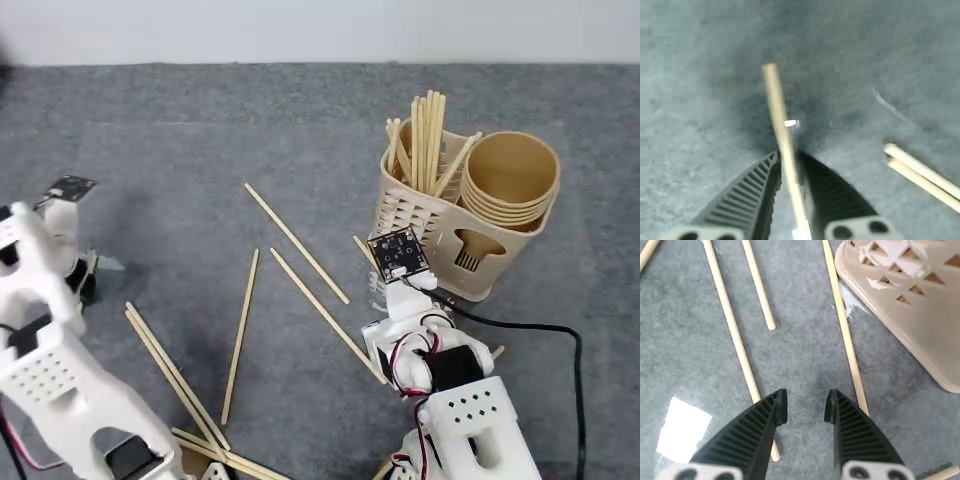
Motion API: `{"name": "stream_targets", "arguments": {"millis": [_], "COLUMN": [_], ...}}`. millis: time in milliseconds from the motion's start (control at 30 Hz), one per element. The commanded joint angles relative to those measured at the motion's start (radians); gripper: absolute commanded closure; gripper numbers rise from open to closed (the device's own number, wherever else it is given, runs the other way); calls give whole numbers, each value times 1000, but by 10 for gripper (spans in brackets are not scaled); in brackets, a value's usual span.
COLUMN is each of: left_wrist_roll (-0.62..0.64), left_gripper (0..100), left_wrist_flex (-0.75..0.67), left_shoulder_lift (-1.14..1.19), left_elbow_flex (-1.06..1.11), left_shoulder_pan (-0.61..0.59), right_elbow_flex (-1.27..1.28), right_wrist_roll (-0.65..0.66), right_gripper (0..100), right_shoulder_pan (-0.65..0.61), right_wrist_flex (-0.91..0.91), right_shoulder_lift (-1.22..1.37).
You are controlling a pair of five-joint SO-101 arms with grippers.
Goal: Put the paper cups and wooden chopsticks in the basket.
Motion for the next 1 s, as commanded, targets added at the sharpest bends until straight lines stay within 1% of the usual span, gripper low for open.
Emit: {"name": "stream_targets", "arguments": {"millis": [0,167,233,333,433,700,800,867,967], "left_wrist_roll": [-8,-8,-2,31,35,35,35,37,100], "left_gripper": [988,989,989,989,989,989,989,989,989], "left_wrist_flex": [80,287,350,347,347,345,344,342,341], "left_shoulder_lift": [58,58,58,21,-68,-382,-482,-531,-582], "left_elbow_flex": [-35,-229,-314,-375,-374,-249,-211,-191,-182], "left_shoulder_pan": [17,31,34,32,32,37,37,37,37], "right_elbow_flex": [-8,-8,-8,-15,-35,-150,-227,-287,-381], "right_wrist_roll": [11,11,11,6,8,11,11,8,6], "right_gripper": [855,855,855,855,855,855,854,853,852], "right_shoulder_pan": [-7,-7,-7,-7,-27,-249,-295,-303,-312], "right_wrist_flex": [-18,-18,-18,-16,-19,-12,-12,-19,-74], "right_shoulder_lift": [-19,-21,-25,-28,-22,-7,85,194,389]}}
